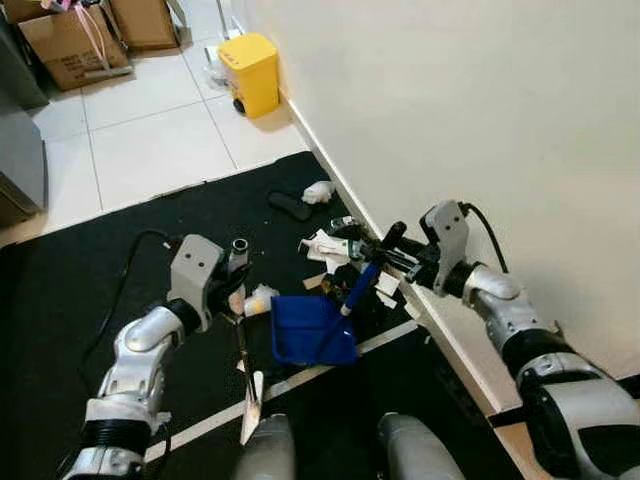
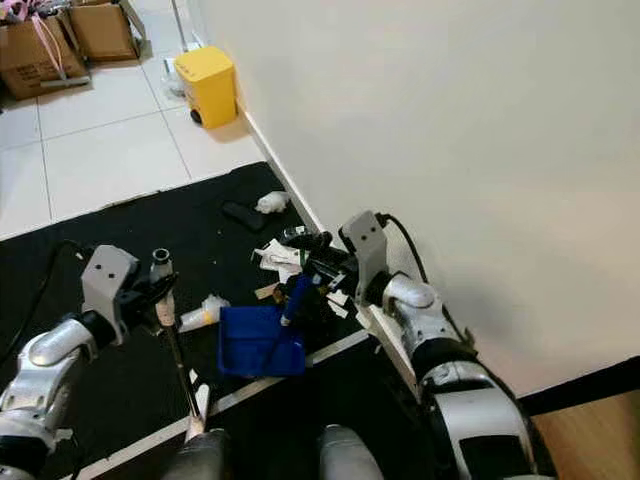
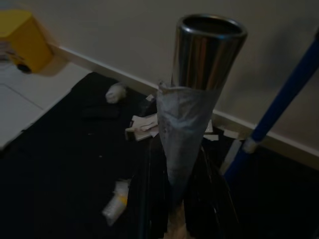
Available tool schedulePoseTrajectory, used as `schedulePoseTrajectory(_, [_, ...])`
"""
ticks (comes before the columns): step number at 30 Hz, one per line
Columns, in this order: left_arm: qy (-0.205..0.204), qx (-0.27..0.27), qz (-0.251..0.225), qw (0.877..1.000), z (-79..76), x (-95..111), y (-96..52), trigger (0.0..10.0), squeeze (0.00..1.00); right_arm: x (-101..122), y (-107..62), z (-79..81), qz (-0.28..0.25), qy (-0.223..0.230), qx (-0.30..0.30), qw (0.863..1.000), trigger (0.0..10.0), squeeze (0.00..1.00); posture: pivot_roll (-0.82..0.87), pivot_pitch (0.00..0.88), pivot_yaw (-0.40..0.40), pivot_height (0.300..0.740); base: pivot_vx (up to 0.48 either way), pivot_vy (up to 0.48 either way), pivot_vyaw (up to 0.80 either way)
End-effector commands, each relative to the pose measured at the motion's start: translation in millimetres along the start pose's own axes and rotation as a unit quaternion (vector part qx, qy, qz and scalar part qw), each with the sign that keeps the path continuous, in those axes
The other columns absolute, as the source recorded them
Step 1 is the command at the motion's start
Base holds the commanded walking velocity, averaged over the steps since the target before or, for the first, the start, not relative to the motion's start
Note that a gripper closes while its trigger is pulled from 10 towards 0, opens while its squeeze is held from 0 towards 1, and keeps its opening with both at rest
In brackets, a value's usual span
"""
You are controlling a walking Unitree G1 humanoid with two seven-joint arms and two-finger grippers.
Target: Sweep floor
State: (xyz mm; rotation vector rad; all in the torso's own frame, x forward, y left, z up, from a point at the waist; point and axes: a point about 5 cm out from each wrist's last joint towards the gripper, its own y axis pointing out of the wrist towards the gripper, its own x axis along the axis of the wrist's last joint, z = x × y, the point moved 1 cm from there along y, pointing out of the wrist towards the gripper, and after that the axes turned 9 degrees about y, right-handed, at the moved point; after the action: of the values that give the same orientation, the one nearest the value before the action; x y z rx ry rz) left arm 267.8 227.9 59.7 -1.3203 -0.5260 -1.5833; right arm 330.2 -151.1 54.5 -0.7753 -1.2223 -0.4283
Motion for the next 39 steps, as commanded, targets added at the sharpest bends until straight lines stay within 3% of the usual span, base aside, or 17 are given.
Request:
schedulePoseTrajectory(1, [0.018, 0.01, 0.009, 1.0, 7.3, 0, -6.0, 10.0, 0.0, -12, -7.7, -6.9, 0.044, -0.012, -0.019, 0.999, 10.0, 0.0, 0.04, 0.044, -0.043, 0.74, 0.0, 0.0, 0.0])
schedulePoseTrajectory(3, [0.032, 0.086, 0.011, 0.996, 24.4, 0, -7.2, 10.0, 0.0, -10, -14.8, -18.7, 0.061, -0.039, -0.055, 0.996, 10.0, 0.0, 0.04, 0.045, -0.044, 0.74, 0.0, 0.0, 0.0])
schedulePoseTrajectory(6, [0.035, 0.12, 0.0, 0.992, 31.3, 6, -5.2, 10.0, 0.0, -7, -24.3, -33.1, 0.082, -0.084, -0.104, 0.988, 10.0, 0.0, 0.04, 0.044, -0.042, 0.74, 0.0, 0.0, 0.0])
schedulePoseTrajectory(13, [0.048, 0.117, -0.026, 0.992, 29.7, 20, 4.6, 10.0, 0.0, 1, -44.6, -56.9, 0.099, -0.134, -0.178, 0.97, 10.0, 0.0, 0.04, 0.043, -0.035, 0.74, 0.0, 0.0, 0.0])
schedulePoseTrajectory(21, [0.06, 0.11, -0.08, 0.989, 17.3, 44, 30.5, 10.0, 0.0, 12, -58.1, -72.2, 0.099, -0.189, -0.233, 0.949, 10.0, 0.0, 0.04, 0.044, -0.026, 0.74, 0.0, 0.0, 0.0])
schedulePoseTrajectory(24, [0.057, 0.104, -0.085, 0.989, 12.1, 46, 35.9, 10.0, 0.0, 13, -58.8, -73.3, 0.098, -0.189, -0.235, 0.948, 10.0, 0.0, 0.03, 0.042, -0.024, 0.74, 0.0, 0.0, 0.0])
schedulePoseTrajectory(30, [0.052, 0.086, -0.093, 0.991, -1.4, 50, 48.4, 10.0, 0.0, 10, -57.2, -68.7, 0.118, -0.167, -0.181, 0.962, 10.0, 0.0, 0.03, 0.044, -0.019, 0.74, 0.0, 0.0, 0.0])
schedulePoseTrajectory(34, [0.058, 0.069, -0.096, 0.991, -7.0, 51, 52.9, 10.0, 0.0, 9, -61.2, -70.3, 0.166, -0.22, -0.149, 0.95, 10.0, 0.0, 0.03, 0.046, -0.02, 0.74, 0.0, 0.0, 0.0])
schedulePoseTrajectory(39, [0.059, 0.067, -0.098, 0.991, -6.6, 51, 53.4, 10.0, 0.0, 20, -60.6, -70.7, 0.169, -0.271, -0.126, 0.939, 10.0, 0.0, 0.03, 0.045, -0.021, 0.74, 0.0, 0.0, 0.0])
